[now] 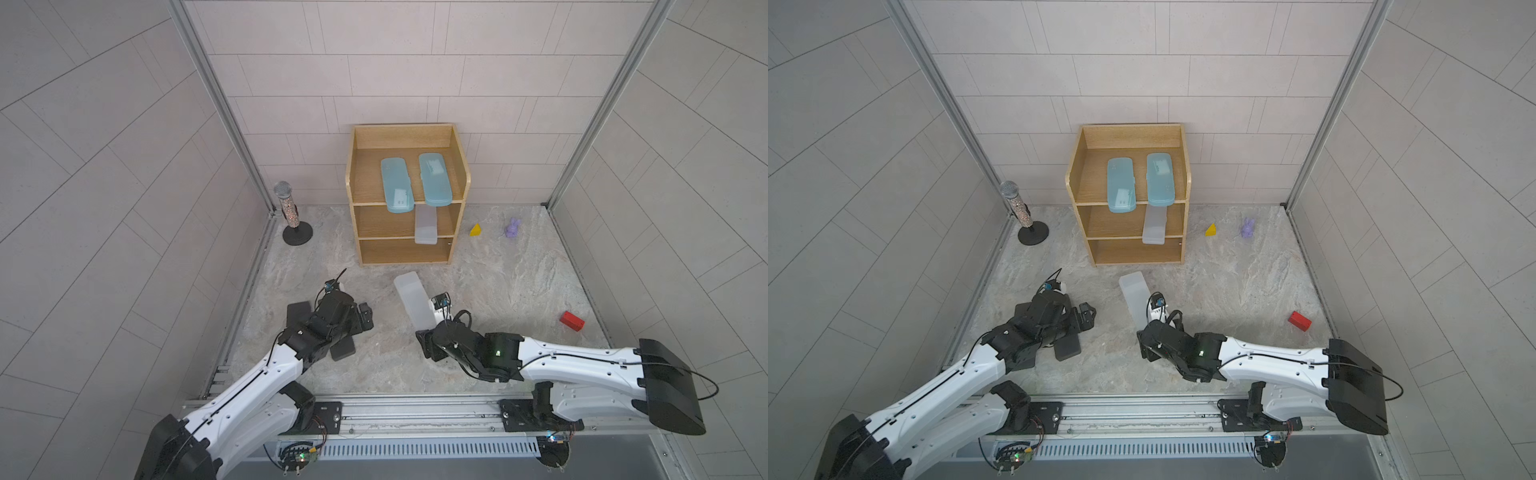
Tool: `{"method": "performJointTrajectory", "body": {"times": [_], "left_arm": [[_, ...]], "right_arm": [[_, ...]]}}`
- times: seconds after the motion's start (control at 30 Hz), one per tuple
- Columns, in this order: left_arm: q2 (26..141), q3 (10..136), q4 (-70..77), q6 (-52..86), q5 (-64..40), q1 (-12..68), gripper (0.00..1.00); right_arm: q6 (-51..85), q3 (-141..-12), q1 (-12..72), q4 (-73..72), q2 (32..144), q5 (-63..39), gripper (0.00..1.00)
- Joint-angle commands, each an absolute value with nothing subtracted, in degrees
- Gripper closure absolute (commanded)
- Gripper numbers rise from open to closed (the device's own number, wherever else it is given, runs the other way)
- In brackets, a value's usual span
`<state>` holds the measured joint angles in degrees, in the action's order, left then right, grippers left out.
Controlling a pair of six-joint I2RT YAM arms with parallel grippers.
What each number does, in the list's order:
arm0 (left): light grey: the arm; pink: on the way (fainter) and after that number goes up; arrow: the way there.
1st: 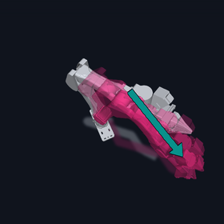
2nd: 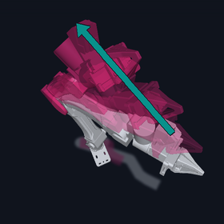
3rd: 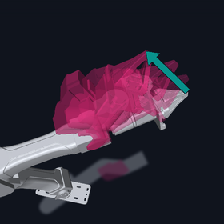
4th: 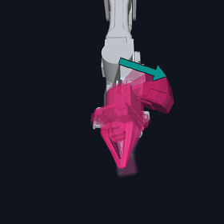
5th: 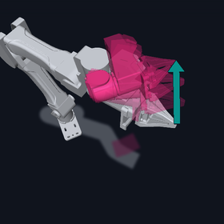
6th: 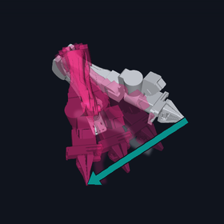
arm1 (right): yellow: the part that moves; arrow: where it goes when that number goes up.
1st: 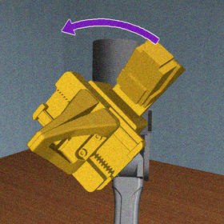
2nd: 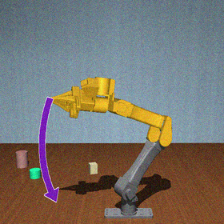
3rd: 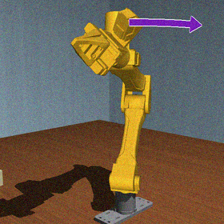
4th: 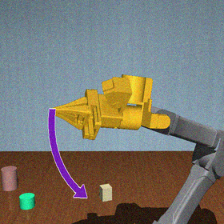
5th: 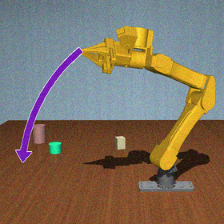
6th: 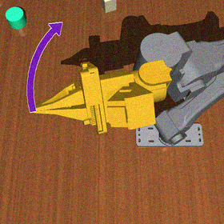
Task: Place the pencil cases on the shelf according to color
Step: Pick up the pencil case from the center of the board, then place the pencil case on the shelf.
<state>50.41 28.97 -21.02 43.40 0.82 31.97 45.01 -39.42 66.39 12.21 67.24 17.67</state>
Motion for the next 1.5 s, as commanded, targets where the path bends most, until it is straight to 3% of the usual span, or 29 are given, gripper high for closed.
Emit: {"method": "performJointTrajectory", "body": {"times": [0.0,0.23,0.9,1.47], "left_arm": [[49.21,28.27,-19.37,42.45,1.48,31.99,0.00],[47.50,27.45,-21.88,41.84,2.99,30.82,0.00],[47.24,25.31,-19.42,41.84,-0.24,28.83,0.00],[46.21,24.77,-19.42,39.41,-3.73,28.78,0.00]], "right_arm": [[45.28,-42.06,66.67,13.53,65.27,22.08,0.64],[44.08,-49.69,64.34,12.62,69.43,21.60,0.63],[43.25,-81.08,53.91,13.68,99.73,25.80,0.63],[40.65,-96.63,48.14,20.95,111.04,23.19,0.48]]}}
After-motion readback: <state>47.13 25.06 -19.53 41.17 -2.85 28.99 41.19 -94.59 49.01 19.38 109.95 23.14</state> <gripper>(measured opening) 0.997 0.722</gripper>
